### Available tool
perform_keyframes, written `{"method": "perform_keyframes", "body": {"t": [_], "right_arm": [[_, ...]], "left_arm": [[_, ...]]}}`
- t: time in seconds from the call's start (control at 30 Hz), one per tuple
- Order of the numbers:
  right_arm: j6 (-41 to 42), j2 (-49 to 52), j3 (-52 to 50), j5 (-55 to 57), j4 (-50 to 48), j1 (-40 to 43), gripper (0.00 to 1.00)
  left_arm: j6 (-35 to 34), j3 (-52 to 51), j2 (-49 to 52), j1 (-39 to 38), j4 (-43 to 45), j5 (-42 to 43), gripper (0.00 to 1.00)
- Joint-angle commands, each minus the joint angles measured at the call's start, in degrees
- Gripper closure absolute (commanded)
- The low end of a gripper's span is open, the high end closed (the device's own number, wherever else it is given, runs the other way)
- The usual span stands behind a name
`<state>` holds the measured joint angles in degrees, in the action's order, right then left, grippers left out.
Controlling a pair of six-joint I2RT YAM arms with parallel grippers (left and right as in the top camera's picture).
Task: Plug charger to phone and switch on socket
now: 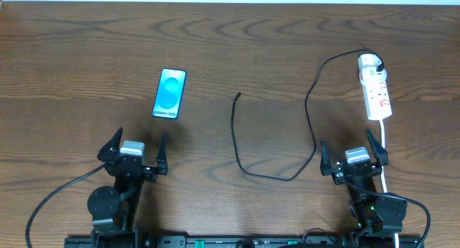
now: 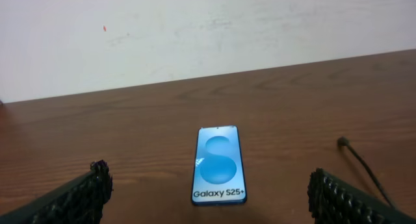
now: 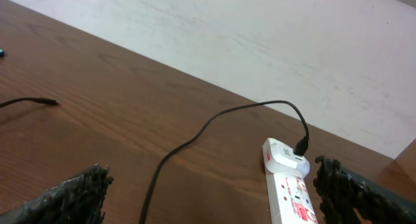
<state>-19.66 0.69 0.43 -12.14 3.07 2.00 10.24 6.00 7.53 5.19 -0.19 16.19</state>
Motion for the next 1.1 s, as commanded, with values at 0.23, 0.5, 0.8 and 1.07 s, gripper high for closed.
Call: {"method": "perform_keyframes", "body": {"t": [0.23,0.5,0.8,1.07], "right_arm": [[1.0,-0.3,-0.1,0.2,0.3,-0.2,0.01],[1.0,-0.3,-0.1,0.2,0.3,-0.2,0.01],[1.0,-0.3,-0.1,0.2,0.3,-0.2,0.01],[1.0,-0.3,-0.1,0.2,0.3,-0.2,0.01]], "left_arm": [[-1.1,9.9,11.6,0.2,0.1,0.3,0.02],[-2.5,20.2,25.1,0.2,-1.9,3.4,0.02],[-6.1,34.5,41.4,0.2,-9.5,10.6,0.02],[-6.3,49.8,56.3,0.2,-24.1,11.9,0.02]]}}
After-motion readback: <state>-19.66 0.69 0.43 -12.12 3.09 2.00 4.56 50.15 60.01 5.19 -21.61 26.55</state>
